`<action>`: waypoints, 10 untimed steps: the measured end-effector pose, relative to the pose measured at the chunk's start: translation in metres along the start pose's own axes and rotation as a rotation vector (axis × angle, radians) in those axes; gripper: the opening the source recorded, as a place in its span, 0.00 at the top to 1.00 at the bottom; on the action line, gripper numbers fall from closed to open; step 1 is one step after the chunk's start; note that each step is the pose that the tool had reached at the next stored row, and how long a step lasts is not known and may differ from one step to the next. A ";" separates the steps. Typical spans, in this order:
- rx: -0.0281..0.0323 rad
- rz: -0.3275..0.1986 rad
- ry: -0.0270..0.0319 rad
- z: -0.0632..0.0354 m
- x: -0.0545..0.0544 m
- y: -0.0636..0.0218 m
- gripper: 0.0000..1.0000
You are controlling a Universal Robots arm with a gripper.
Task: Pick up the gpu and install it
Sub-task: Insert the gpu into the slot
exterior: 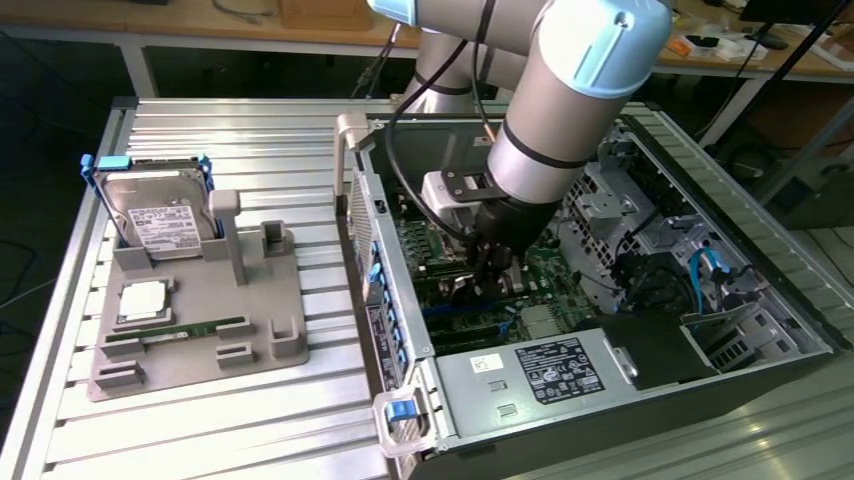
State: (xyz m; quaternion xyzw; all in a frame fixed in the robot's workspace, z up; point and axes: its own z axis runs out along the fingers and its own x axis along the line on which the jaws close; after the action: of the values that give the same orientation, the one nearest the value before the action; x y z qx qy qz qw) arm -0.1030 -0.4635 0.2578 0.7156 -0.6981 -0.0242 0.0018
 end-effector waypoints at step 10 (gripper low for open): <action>-0.0002 0.000 0.0013 0.0000 0.000 -0.0001 0.73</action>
State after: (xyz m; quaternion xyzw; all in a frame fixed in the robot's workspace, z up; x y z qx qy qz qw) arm -0.1029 -0.4634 0.2578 0.7156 -0.6981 -0.0238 0.0023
